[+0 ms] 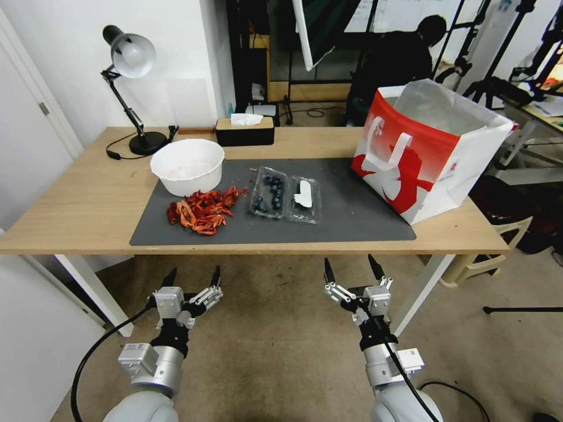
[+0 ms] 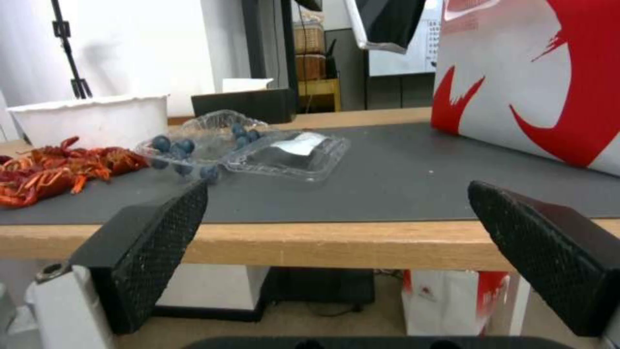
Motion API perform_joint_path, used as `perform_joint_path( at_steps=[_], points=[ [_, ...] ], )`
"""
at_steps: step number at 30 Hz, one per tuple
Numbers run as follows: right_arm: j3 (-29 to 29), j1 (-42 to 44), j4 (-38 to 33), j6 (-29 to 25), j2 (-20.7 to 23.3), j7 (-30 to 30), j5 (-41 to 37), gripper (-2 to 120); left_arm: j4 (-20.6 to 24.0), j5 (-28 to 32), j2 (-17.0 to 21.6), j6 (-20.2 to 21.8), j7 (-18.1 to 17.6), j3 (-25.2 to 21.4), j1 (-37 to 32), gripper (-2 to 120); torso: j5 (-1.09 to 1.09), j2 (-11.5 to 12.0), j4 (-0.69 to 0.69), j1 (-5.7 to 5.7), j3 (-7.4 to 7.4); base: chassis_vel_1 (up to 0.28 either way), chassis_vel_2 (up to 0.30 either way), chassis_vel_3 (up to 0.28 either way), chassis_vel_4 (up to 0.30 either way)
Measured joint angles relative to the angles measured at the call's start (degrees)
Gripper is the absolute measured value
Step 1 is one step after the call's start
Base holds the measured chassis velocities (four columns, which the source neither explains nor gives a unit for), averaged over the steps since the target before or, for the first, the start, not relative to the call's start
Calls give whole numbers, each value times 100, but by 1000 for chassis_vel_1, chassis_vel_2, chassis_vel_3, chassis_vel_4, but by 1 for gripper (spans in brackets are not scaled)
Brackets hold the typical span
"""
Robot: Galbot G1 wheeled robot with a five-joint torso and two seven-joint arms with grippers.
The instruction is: Close the takeout container lid, then place the container into the takeout bag.
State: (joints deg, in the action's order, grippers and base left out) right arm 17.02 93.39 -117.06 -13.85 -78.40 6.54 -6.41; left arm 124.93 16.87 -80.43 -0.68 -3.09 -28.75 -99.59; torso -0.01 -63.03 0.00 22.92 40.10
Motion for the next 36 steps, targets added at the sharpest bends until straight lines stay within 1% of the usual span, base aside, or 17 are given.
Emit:
perform_joint_path(
  at_steps=[8, 10, 13, 15, 16, 17, 18, 19, 20, 21, 24, 25, 29, 30, 33, 34, 36],
  points=[
    [-14, -51, -3, 83, 37, -1, -68, 100, -58, -1, -6, -1, -3, 20, 27, 100, 0, 0, 0, 0, 0, 0, 0, 0, 0],
    [-31, -72, -25, 134, 47, -7, -177, 100, -68, -1, -9, -1, -4, 23, 34, 100, 0, 0, 0, 0, 0, 0, 0, 0, 0],
    [-121, -153, -126, 328, 69, -67, -666, 100, -102, -1, -12, -22, -9, 24, 43, 100, 0, 0, 0, 0, 0, 0, 0, 0, 0],
    [-271, -320, -273, 708, 81, -138, -1481, 100, -148, -1, -15, -61, -16, 18, 48, 100, 0, 1, 0, 0, 0, 0, 0, 0, 0],
    [-271, -320, -273, 708, 81, -138, -1481, 100, -148, -1, -15, -61, -16, 18, 48, 100, 0, 1, 0, 0, 0, 0, 0, 0, 0],
    [-334, -411, -323, 868, 81, -144, -1845, 100, -151, -1, -16, -71, -17, 17, 45, 100, 0, 1, 0, 0, 0, 0, 0, 0, 0],
    [-346, -432, -332, 902, 81, -144, -1916, 100, -151, -1, -15, -73, -17, 17, 45, 100, 0, 1, 0, 0, 0, 0, 0, 0, 0],
    [-443, -654, -409, 1287, 72, -117, -2657, 100, -146, 0, -17, -77, -18, 16, 37, 100, 0, 1, 0, 0, 0, 0, 0, 0, 0],
    [-484, -772, -423, 1461, 66, -75, -3009, 100, -129, -1, -19, -67, -16, 16, 33, 100, 0, 1, 0, 0, 0, 0, 0, 0, 0],
    [-484, -772, -423, 1461, 66, -75, -3009, 100, -129, -1, -19, -67, -16, 16, 33, 100, 0, 1, 0, 0, 0, 0, 0, 0, 0],
    [-580, -1174, -391, 1931, 25, 118, -4106, 100, -93, -5, -27, -37, -13, 14, 27, 100, 0, 1, 0, 0, 0, 0, 0, 0, 0],
    [-580, -1174, -391, 1931, 25, 118, -4106, 100, -93, -5, -27, -37, -13, 14, 27, 100, 0, 1, 0, 0, 0, 0, 0, 0, 0],
    [-652, -1770, -236, 2436, -191, 698, -5647, 100, -74, -11, -29, -37, -24, 1, 17, 100, 1, 1, 0, 0, 0, 0, 0, 0, 0],
    [-652, -1770, -236, 2436, -191, 698, -5647, 100, -74, -11, -29, -37, -24, 1, 17, 100, 1, 1, 0, 0, 0, 0, 0, 0, 0],
    [-673, -2193, -82, 2539, -381, 1076, -6487, 100, -67, -9, -33, -40, -42, -21, 2, 100, 0, 1, 0, 0, 1, 0, 0, 0, 0],
    [-673, -2193, -82, 2539, -381, 1076, -6487, 100, -67, -9, -33, -40, -42, -21, 2, 100, 0, 1, 0, 0, 1, 0, 0, 0, 0],
    [-705, -2420, 9, 2561, -473, 1344, -6926, 100, -59, -9, -36, -42, -47, -34, -7, 100, 0, 1, 0, 0, 1, 0, 0, 0, 0]
  ],
)
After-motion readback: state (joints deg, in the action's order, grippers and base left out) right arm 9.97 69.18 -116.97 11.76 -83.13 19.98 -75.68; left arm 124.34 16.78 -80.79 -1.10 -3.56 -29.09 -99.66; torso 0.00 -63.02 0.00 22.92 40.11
